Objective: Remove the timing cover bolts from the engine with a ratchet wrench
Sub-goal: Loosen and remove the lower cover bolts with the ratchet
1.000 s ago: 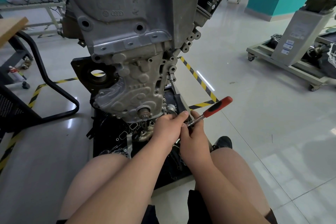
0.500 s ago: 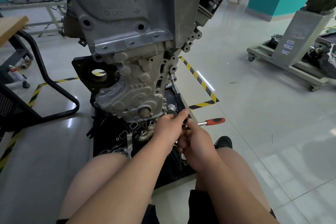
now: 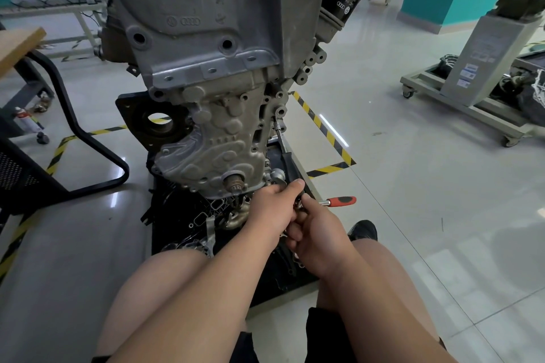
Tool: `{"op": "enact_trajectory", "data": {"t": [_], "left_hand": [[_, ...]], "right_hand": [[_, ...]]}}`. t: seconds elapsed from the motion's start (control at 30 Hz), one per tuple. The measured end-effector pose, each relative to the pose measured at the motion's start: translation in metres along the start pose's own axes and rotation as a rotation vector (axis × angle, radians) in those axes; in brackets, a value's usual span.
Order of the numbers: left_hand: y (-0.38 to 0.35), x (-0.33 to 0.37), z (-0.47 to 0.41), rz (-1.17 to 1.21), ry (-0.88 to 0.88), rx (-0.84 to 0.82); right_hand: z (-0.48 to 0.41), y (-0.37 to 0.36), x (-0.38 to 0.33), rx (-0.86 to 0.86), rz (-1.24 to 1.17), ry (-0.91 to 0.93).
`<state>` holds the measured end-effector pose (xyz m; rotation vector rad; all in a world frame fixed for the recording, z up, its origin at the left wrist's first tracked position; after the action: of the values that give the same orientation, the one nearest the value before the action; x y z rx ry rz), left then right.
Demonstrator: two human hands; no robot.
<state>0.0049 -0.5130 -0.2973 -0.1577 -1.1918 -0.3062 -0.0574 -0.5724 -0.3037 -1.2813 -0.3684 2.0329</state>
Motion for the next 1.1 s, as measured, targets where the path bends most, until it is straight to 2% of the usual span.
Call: {"op": "enact_trajectory", "data": {"t": [0.33,0.47,0.57,0.63,0.8,1.03,1.1], "left_hand": [[-0.001,0.002,-0.001,0.042,-0.027,-0.006],[0.001,0.002,-0.003,-0.011,-0.056,0.044],[0.002,0.002,-0.004,-0.023,-0.057,0.05],[0.002,0.002,-0.004,-0.02,-0.057,0.043],[0.002,0.0,-0.004,-0.002,-0.05,0.036],[0.005,0.005,-0.002,-0.045,-0.007,0.048],[0.004,0.005,-0.001,-0.041,0.007,0.047]], "right_hand": [[0.006,0.004,-0.006,0.145,0.264,0.181],[0.012,0.006,-0.012,0.29,0.584,0.326],[0.016,0.001,-0.014,0.328,0.843,0.483],[0.016,-0.002,-0.014,0.348,0.933,0.515],[0.01,0.001,-0.01,0.311,0.77,0.478],[0.005,0.008,-0.007,0.25,0.538,0.286],[0.004,0.007,-0.006,0.205,0.409,0.242]]}}
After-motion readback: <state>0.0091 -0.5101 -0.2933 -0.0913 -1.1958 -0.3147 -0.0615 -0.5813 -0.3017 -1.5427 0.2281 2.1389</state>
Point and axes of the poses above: each hand's wrist, its own z-axis away from the middle knuckle, its own y-axis out of the back of the hand, x = y × z, the point moved 5 cm from there along -z, towards the middle knuckle, and after that the axes turned 2 degrees about -y, right-handed, at the moved point
